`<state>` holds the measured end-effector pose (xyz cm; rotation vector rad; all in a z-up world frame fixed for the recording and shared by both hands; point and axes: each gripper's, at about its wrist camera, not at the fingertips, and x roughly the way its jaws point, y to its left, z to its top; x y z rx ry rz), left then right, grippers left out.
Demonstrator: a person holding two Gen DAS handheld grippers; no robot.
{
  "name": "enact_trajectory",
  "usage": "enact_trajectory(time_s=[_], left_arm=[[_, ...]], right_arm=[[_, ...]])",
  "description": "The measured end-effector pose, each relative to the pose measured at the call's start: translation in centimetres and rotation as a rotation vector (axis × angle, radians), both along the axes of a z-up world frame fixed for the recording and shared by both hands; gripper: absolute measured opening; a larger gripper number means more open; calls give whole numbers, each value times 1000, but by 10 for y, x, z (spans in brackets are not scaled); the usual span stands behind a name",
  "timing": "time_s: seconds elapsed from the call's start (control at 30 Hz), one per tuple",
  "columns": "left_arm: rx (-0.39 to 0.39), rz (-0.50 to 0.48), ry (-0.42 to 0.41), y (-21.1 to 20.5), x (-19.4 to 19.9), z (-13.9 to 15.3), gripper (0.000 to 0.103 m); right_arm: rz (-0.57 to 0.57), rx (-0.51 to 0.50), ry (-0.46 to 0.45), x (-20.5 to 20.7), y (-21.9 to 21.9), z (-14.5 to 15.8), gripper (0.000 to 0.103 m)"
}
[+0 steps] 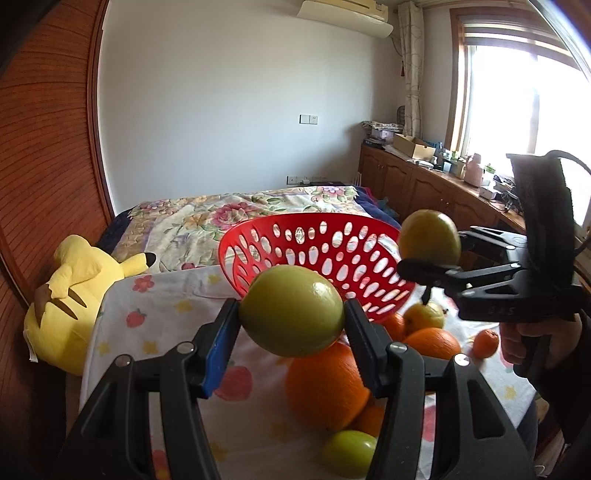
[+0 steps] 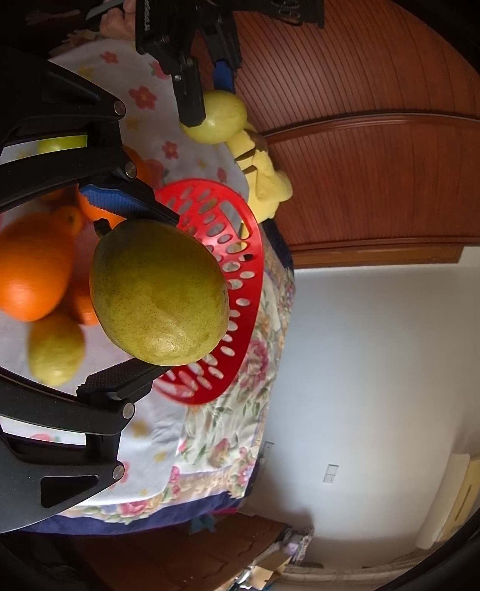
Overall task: Organize fruits
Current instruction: 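Lift the apple with the left gripper while the right gripper carries the pomelo over the red basket, then open the right gripper to drop the pomelo while the left gripper releases the apple into the basket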
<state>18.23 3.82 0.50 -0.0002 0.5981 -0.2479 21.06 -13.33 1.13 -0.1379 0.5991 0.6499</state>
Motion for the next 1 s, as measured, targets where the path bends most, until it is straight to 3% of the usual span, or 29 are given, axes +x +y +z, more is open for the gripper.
enact_trajectory(time_s=[0.37, 0.8, 1.0], left_arm=[[-5, -17, 28, 5, 32, -8, 56], [-11, -37, 39, 7, 57, -10, 56], [-14, -45, 62, 10, 62, -12, 56]], right_arm=[[39, -111, 116, 52, 44, -33, 70], [82, -244, 180, 56, 73, -53, 71], [48, -234, 176, 59, 71, -45, 71]])
